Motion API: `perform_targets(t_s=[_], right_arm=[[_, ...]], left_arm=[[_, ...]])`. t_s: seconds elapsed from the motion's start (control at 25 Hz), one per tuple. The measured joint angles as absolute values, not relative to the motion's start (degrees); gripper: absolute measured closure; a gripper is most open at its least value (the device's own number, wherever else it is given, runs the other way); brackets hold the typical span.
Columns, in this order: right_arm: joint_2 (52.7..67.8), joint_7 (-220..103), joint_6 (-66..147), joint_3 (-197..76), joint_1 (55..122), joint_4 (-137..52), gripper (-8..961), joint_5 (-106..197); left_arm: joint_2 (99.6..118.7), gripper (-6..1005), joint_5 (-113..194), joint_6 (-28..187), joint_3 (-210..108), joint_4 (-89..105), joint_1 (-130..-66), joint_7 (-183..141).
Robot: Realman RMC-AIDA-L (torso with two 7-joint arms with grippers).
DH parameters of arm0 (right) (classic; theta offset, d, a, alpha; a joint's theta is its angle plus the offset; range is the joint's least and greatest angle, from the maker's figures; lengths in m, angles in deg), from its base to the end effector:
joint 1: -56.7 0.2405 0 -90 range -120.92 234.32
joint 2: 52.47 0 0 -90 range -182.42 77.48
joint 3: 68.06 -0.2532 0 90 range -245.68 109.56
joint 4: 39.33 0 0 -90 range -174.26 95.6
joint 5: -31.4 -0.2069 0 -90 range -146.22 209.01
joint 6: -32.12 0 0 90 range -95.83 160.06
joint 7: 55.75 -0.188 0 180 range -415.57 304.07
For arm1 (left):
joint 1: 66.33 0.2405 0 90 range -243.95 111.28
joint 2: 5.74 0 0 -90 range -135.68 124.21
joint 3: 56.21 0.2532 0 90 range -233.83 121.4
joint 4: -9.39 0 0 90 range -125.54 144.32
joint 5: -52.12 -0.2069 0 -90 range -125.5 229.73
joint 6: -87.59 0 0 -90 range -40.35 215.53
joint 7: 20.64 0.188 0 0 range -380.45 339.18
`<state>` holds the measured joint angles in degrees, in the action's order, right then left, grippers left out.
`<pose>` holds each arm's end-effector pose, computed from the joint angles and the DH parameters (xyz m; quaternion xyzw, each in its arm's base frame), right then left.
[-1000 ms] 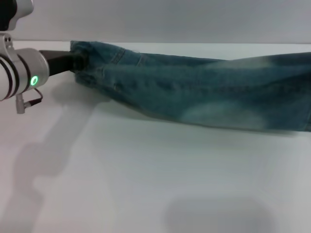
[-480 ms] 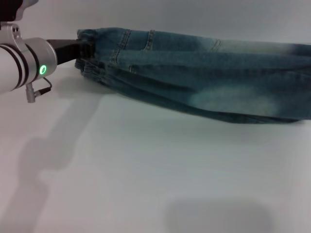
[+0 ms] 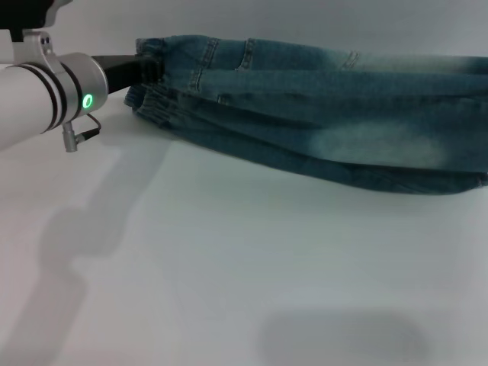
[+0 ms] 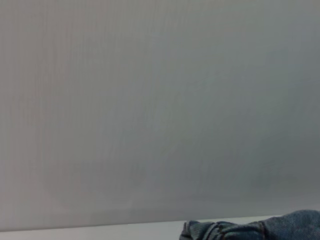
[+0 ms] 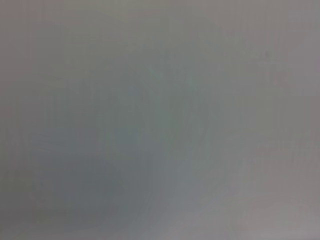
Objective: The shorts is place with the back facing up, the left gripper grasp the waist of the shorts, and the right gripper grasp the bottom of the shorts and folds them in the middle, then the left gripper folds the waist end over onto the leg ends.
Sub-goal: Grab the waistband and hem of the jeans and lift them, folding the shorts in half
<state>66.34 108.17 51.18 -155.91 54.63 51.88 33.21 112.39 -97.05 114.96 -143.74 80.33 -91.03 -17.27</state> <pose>0.2762 0.3759 0.0818 -0.6670 0.3742 0.1357 0.6298 -0.1952 0.4496 -0.0210 -0.7783 -0.4097 -0.1563 0.4494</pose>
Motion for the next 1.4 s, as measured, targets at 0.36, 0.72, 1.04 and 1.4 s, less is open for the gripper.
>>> perform_targets(t_s=[0.36, 0.72, 1.04, 1.4], right_arm=[[66.3, 108.13, 24.35, -157.1, 60.05, 27.63, 936, 33.45], [66.38, 107.27, 4.51, -154.06, 59.36, 15.33, 701, 33.56], [66.43, 105.11, 0.57, -147.9, 58.34, 14.37, 529, 33.66], [66.37, 104.34, -1.55, -144.24, 56.44, 15.12, 529, 33.66]], left_arm=[[112.37, 705, -93.27, 103.63, -143.37, 64.75, -97.64, -16.75], [112.34, 468, -93.44, 98.67, -140.47, 61.49, -99.33, -16.7], [112.18, 304, -93.71, 100.74, -140.85, 60.33, -100.85, -14.03], [111.99, 177, -93.84, 109.3, -145.06, 63.22, -98.33, -10.05]])
